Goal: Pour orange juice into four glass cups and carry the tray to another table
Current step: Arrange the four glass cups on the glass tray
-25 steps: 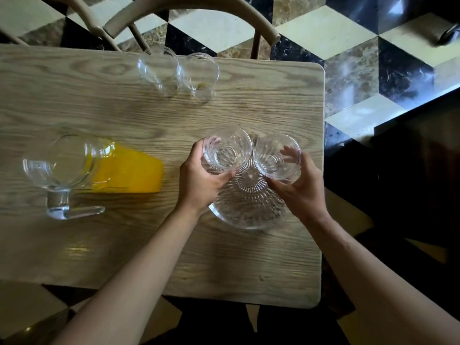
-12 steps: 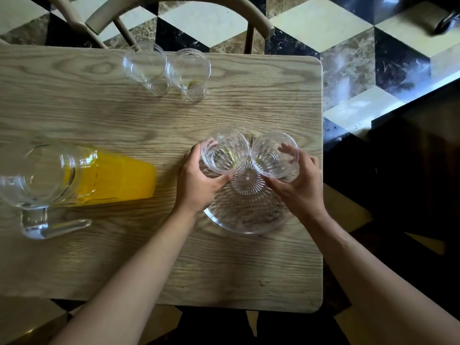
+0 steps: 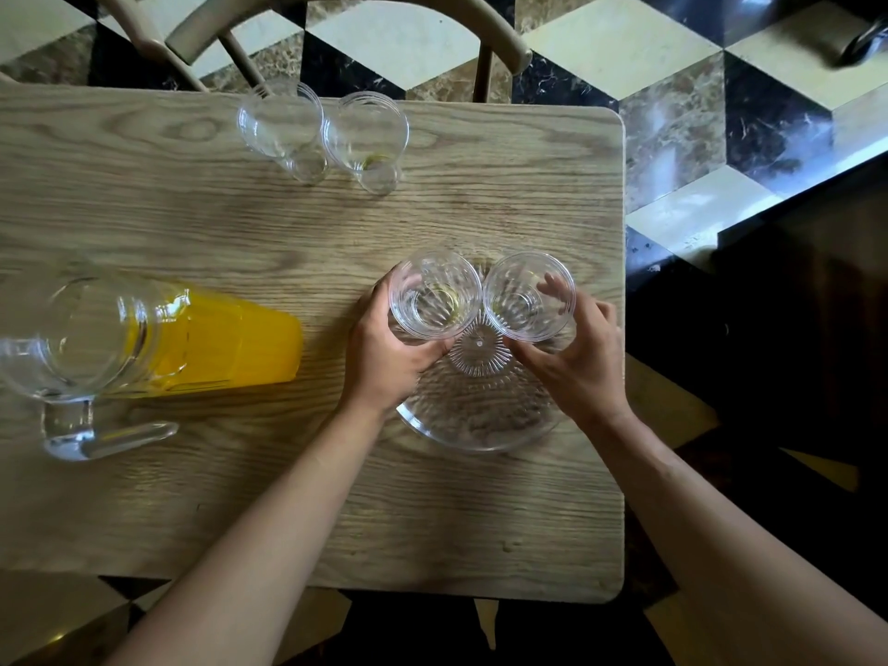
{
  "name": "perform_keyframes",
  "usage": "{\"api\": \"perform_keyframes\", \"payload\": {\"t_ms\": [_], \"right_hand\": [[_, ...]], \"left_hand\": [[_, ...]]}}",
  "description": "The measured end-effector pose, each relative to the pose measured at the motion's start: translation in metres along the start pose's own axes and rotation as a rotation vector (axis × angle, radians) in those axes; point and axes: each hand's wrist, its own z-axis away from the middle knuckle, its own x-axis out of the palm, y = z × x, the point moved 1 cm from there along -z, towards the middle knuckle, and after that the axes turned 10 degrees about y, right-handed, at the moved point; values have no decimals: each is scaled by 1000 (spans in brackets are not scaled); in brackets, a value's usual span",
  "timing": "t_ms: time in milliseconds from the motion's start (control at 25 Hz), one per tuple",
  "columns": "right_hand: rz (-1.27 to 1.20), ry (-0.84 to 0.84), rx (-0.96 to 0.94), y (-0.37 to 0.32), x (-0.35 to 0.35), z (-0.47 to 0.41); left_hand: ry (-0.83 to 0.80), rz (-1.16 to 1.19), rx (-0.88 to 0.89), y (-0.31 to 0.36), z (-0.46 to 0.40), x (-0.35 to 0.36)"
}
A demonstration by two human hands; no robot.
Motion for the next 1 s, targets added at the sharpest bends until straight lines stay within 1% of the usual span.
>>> {"api": "perform_keyframes", "payload": {"t_ms": [360,520,800,880,1000], "right_hand": [[56,-39,-2,2,-5,4],[57,-44,-9,0,-16,14],[35,31,41,-19,-39,47],[19,22,68,-28,-45,57],[-14,14,49,-43,-58,73]], "left_hand": [[-7,63,-56,3,4,-6],[-70,29,-36,4,11,-23],[-89,9,21,22,39,-61],[-85,5,26,30,51,-72],[-38,1,49,49,74,-90]]}}
